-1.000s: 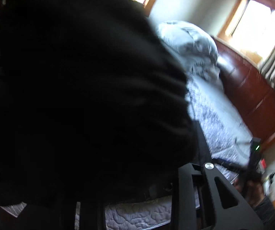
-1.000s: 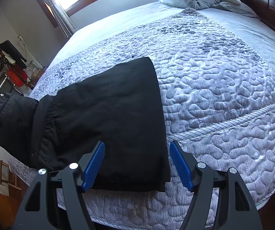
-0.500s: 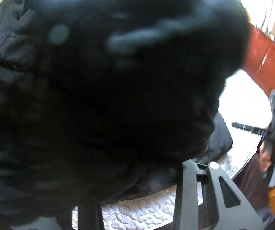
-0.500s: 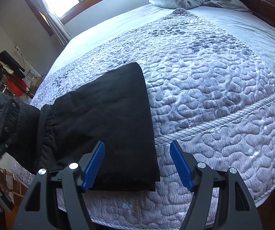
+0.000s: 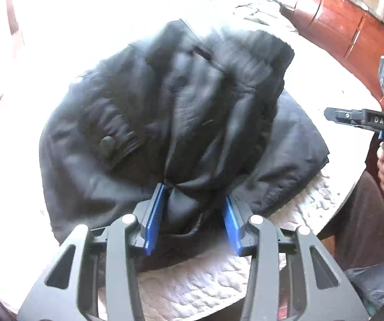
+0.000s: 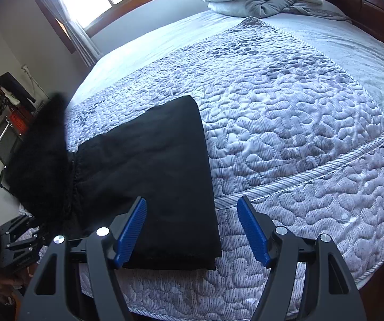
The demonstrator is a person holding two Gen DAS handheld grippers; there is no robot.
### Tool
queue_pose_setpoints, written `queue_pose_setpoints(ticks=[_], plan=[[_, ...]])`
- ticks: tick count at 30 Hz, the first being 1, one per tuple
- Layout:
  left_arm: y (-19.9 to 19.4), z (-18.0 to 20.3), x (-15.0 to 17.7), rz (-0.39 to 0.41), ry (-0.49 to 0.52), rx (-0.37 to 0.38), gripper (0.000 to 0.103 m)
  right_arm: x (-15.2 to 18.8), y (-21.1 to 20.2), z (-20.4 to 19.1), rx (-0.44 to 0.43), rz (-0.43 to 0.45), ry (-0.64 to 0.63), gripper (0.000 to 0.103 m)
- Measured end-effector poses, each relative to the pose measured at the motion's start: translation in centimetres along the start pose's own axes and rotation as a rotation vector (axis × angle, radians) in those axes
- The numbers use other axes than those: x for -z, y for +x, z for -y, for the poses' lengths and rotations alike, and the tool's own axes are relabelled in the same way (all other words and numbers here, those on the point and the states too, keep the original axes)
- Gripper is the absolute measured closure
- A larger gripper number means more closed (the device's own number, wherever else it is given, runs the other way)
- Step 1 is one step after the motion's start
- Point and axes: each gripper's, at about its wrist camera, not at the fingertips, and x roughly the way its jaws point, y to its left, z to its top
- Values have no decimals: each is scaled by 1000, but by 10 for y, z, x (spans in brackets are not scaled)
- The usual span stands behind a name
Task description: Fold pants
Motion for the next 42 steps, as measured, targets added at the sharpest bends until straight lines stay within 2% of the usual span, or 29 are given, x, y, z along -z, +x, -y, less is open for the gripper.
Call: queue_pose_setpoints(ticks=[3,5,7,8,9,10,11,13,14,16,18,20,23,25,31,35,40,42], plan=[[0,-7,8,-7,-11,21,60,-1,-1,0,-30,-1,20,32],[-10,-29,24,-2,-31,46,58,-1,-2,-4,-61,-6,28,32],[-23,-45,33,12,-94,106,57,-3,-2,-8,-93,-11,33,30],[-37,-44,41,20,-126,130,55,-5,-2,-12,-118,-14,35,29],[-36,-44,50,30,-164,157,53,-6,-2,-16,-141,-15,34,28],[-34,-45,54,40,-193,170,41,-8,-2,-21,-168,-17,35,28],[-40,-54,58,58,-241,177,24,-10,-2,-25,-191,-21,37,27],[-47,-67,64,85,-305,170,13,-13,2,-34,-241,-34,43,27],[-51,-70,64,94,-331,153,11,-16,5,-41,-270,-43,46,27],[-54,-80,65,85,-378,87,4,-19,11,-52,-307,-63,48,25],[-58,-97,66,76,-441,21,4,-21,20,-67,-353,-105,49,22],[-61,-112,65,83,-512,-5,4,-20,31,-80,-383,-139,48,21],[-64,-128,67,90,-574,-35,4,-19,46,-96,-381,-181,35,21],[-66,-132,64,93,-573,-49,4,-19,55,-101,-395,-207,43,21],[-75,-131,53,105,-486,-93,4,-17,80,-110,-413,-267,89,21],[-77,-131,50,116,-470,-91,4,-16,93,-111,-424,-286,116,20],[-77,-135,46,118,-461,-112,4,-18,106,-126,-475,-310,99,20],[-76,-137,45,115,-458,-122,4,-20,111,-133,-465,-307,79,20]])
